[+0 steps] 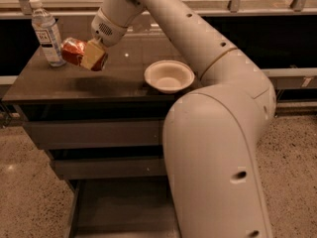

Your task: Place coke can into bottom drawer

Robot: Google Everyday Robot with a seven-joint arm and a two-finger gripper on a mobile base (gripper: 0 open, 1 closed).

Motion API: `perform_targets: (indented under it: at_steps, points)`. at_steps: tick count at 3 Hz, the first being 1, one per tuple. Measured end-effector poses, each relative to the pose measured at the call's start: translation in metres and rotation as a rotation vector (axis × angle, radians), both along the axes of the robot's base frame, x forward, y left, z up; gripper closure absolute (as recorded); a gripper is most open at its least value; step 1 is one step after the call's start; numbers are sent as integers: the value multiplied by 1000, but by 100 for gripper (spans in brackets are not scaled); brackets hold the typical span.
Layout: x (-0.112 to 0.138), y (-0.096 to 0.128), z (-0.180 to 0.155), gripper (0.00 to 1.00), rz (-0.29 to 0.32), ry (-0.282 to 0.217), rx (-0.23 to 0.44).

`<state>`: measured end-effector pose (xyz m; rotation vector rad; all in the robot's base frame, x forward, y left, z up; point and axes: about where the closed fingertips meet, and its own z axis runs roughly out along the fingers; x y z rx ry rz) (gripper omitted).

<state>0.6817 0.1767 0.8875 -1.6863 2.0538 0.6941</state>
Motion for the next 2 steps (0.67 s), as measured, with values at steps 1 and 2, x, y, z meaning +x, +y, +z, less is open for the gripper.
perform_targets:
  at_steps: [1,2]
  points:
    - [-24,-8,40,100,-46,-134,35]
    - [-70,-21,93,100,-88,-284,111]
